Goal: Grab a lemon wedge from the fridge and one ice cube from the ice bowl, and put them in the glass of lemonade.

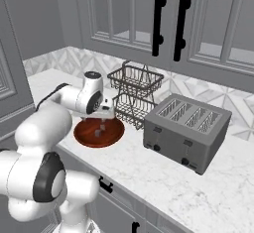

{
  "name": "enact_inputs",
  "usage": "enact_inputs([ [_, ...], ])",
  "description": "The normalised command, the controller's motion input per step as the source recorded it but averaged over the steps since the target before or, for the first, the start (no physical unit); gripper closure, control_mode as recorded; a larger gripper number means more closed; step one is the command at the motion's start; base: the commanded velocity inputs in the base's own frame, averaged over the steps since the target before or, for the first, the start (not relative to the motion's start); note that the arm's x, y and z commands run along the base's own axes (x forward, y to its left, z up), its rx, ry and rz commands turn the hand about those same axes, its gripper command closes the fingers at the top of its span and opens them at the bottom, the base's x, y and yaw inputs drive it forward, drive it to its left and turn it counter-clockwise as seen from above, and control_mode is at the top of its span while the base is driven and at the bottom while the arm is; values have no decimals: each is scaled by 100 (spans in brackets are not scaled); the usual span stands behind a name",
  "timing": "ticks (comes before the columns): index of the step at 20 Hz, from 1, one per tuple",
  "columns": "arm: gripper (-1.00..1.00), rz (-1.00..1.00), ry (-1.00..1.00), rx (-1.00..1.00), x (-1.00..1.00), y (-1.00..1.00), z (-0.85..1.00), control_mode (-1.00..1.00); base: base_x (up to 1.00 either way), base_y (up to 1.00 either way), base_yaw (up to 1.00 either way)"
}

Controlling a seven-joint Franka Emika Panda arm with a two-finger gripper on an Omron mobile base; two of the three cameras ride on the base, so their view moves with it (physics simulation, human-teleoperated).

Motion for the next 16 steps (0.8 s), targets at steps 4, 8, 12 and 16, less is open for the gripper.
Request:
enact_inputs([
  [4,-100,-22,0,0,-4,-5,-18,-100,0,0,0],
  [8,-100,-19,0,0,-4,0,-5,-100,0,0,0],
  [12,-100,-18,1,0,0,0,-4,-100,0,0,0],
  [16,-100,-9,3,0,15,0,-22,-100,0,0,0],
])
